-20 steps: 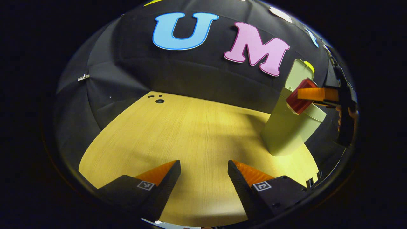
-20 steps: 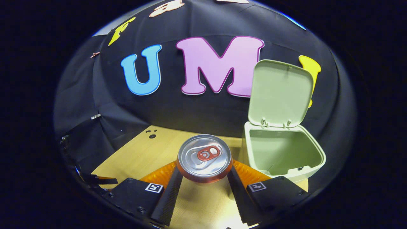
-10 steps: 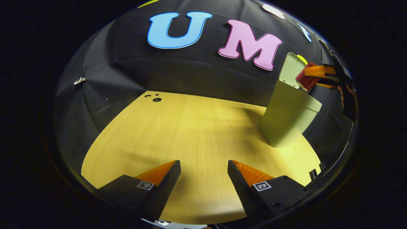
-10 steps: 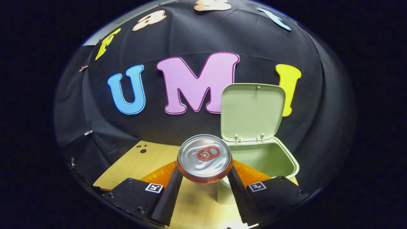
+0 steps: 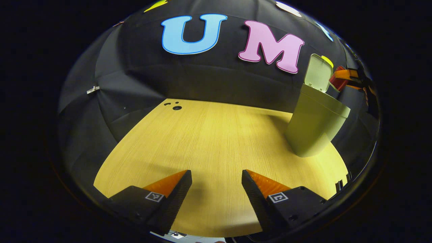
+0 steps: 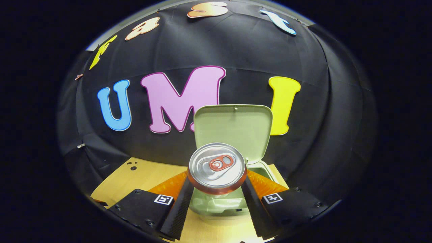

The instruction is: Press the lid of the desktop garbage bin to open it, pick up the crumpled paper on the desktop and throw it into the bin, then pick up the pop can on the desktop and drop it into the bin, and finally close the garbage bin lid.

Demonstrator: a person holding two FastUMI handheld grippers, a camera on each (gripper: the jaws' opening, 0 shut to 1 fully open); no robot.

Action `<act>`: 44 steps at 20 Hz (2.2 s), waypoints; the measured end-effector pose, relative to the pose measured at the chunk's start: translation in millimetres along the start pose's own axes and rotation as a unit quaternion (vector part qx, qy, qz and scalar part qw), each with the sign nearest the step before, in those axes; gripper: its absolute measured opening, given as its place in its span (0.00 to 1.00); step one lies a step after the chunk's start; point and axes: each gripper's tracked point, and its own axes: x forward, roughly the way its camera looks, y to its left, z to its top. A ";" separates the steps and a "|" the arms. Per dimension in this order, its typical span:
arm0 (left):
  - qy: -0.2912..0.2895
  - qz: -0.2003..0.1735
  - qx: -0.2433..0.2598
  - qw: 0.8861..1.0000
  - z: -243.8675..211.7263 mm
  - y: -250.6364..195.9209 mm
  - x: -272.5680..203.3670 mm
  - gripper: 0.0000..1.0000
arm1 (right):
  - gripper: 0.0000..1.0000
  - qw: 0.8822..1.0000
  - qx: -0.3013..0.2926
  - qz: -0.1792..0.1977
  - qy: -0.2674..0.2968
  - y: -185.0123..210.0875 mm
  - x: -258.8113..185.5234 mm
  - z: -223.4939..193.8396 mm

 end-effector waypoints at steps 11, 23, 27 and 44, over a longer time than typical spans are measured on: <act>-0.010 0.108 -0.056 0.993 -2.7 -64.7 -11.2 0.96 | 0.81 0.997 -0.031 0.060 0.027 -25.0 44.1 -57.0; -0.001 0.086 -0.016 0.996 -1.0 -104.3 -24.4 0.96 | 0.91 0.996 -0.042 0.080 0.020 -13.3 61.0 -67.9; 0.004 0.073 -0.013 0.997 -3.9 -103.6 -21.2 0.96 | 0.99 0.997 -0.039 0.064 0.001 -15.8 61.0 -54.3; 0.015 0.083 -0.054 0.995 -19.2 -43.8 -23.6 0.96 | 0.98 0.988 -0.068 0.006 -0.139 -19.0 66.4 116.4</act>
